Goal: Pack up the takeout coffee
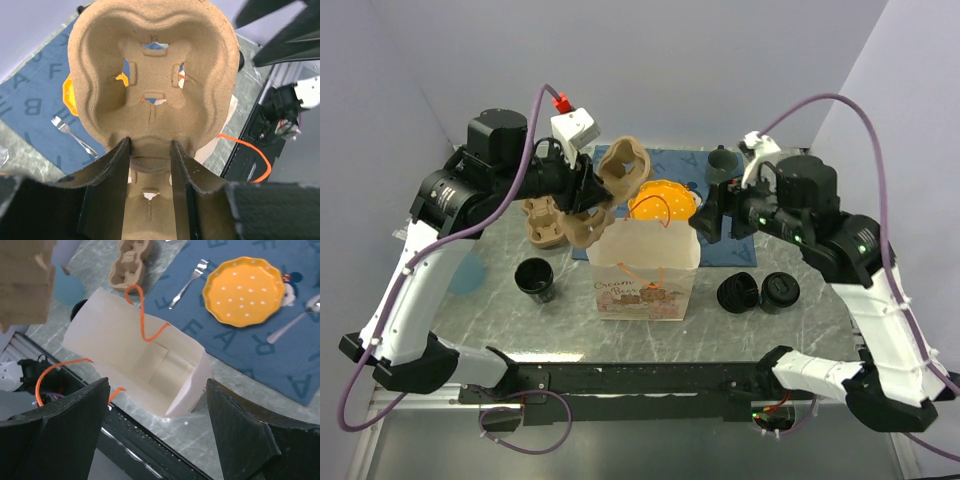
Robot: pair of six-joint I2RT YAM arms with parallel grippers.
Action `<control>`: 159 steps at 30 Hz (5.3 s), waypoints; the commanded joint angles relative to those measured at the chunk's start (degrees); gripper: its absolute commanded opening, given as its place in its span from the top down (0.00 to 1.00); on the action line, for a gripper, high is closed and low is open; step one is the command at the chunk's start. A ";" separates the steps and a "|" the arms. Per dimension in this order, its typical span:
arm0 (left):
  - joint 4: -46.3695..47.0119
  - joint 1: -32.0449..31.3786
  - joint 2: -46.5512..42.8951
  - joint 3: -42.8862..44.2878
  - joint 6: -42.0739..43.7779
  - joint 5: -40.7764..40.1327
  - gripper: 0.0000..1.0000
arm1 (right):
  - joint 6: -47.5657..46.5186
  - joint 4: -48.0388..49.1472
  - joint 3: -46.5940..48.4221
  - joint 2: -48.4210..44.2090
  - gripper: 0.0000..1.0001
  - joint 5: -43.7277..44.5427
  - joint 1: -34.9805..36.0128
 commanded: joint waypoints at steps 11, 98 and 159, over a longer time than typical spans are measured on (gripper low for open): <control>6.25 -0.32 -3.79 -6.37 8.75 12.73 0.74 | -9.27 15.08 -8.83 2.41 0.33 -20.78 -7.12; 8.19 -13.50 4.91 -18.33 25.45 -1.41 0.76 | 1.36 3.75 -12.09 -3.39 0.39 -3.74 -7.91; 19.09 -15.61 4.91 -30.99 20.44 -2.73 0.77 | 2.06 5.06 -17.27 -7.88 0.40 -5.58 -8.00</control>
